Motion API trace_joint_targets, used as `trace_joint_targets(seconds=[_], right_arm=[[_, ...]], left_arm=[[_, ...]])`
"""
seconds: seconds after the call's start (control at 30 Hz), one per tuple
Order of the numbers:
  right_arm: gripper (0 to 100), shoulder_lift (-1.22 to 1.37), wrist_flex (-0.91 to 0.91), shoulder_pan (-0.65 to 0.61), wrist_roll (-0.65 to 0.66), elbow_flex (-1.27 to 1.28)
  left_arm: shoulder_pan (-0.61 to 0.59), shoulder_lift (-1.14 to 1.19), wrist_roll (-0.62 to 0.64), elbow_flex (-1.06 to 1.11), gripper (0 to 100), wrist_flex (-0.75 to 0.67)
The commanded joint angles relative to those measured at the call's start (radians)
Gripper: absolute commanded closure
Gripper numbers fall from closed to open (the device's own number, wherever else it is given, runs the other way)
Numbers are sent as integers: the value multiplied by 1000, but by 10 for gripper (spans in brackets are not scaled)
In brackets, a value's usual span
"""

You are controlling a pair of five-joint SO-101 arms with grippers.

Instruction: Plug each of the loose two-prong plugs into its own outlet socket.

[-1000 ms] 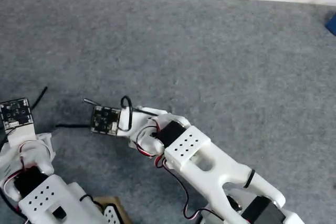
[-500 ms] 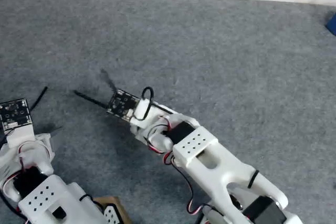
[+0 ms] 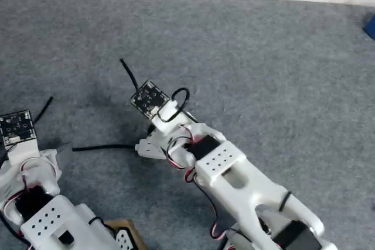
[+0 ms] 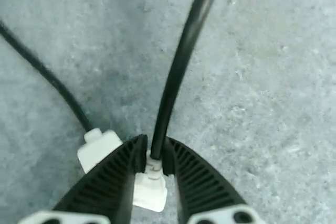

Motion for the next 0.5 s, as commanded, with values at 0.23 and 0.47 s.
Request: trace_joint_targets(seconds=[0.23, 0.47], right_arm=[[991, -446, 246, 183, -261, -130], [991, -567, 463, 147, -364, -268]], left_arm=[[519, 1, 157, -269, 561, 279], [1078, 5, 315, -619, 524, 634]])
